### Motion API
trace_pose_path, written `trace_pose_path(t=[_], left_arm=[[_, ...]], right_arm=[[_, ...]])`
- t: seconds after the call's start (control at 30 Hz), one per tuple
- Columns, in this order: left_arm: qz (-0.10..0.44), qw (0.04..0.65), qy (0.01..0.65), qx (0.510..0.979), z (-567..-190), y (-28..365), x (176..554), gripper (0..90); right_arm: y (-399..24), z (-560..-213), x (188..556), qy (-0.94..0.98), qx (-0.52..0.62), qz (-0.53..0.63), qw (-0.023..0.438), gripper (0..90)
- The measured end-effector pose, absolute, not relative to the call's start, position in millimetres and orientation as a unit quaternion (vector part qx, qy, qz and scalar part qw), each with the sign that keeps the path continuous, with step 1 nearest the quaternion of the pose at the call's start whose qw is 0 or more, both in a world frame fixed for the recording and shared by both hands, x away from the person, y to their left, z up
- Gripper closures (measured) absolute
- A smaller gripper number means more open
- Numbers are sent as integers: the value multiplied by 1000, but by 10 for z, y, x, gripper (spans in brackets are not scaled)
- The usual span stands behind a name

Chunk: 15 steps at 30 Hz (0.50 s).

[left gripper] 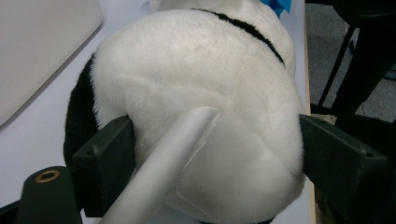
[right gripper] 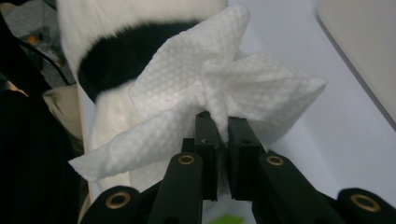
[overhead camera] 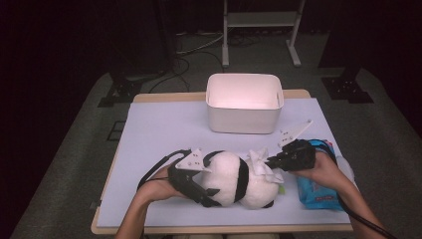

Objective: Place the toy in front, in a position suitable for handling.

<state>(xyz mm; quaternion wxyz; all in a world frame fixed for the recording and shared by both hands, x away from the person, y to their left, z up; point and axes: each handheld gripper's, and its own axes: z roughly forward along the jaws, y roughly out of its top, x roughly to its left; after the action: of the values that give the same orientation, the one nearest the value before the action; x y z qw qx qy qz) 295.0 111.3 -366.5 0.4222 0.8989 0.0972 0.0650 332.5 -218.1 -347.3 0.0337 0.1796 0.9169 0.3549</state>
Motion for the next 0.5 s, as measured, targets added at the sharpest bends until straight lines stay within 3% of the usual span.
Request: trace_pose_path(t=[0.5], left_arm=[[65,422,95,899,-3654,1093,2939,150]], right_arm=[[-1392,-3238,3304,926,91,366,23,835]])
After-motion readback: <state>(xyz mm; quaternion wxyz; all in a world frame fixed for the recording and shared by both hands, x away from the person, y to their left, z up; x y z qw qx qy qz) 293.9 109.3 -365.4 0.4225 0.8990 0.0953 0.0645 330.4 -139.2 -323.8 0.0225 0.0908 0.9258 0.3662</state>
